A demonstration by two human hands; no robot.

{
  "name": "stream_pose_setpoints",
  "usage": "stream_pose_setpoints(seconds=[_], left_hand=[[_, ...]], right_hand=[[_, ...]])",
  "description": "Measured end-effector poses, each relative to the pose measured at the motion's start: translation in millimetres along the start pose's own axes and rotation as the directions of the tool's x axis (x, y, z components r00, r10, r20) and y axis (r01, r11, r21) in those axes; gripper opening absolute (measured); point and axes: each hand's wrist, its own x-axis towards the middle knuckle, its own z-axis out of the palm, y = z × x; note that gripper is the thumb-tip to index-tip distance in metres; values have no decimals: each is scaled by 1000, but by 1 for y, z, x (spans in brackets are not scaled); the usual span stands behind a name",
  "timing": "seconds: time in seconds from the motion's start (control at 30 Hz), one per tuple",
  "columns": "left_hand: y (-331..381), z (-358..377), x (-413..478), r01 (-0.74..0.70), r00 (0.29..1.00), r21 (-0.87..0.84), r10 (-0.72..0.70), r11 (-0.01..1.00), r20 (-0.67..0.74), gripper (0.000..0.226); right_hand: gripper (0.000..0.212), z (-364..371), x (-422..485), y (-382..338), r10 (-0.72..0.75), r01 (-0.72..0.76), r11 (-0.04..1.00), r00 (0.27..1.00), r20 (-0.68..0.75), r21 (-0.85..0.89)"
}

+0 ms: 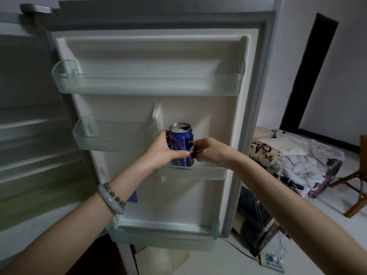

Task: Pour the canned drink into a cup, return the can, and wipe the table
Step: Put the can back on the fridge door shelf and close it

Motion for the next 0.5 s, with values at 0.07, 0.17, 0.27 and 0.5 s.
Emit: stream_pose_setpoints(seconds=[0.07,0.17,0.27,0.5], left_hand=[[-2,2,1,-9,1000,34,9,999,-2,72],[-3,5,1,-8,1000,90,8,996,6,65],[-2,5,2,2,1000,128,-3,992,13,74],[-1,8,-3,43,999,100,-40,994,-34,91]], right_hand=[[45,1,2,2,21,-21,1000,1000,1,-5],[36,1,3,3,50,-50,999,999,16,-21],[35,1,4,4,34,-34,999,999,7,-26],[38,0,4,6,27,-27,999,1000,16,-45]])
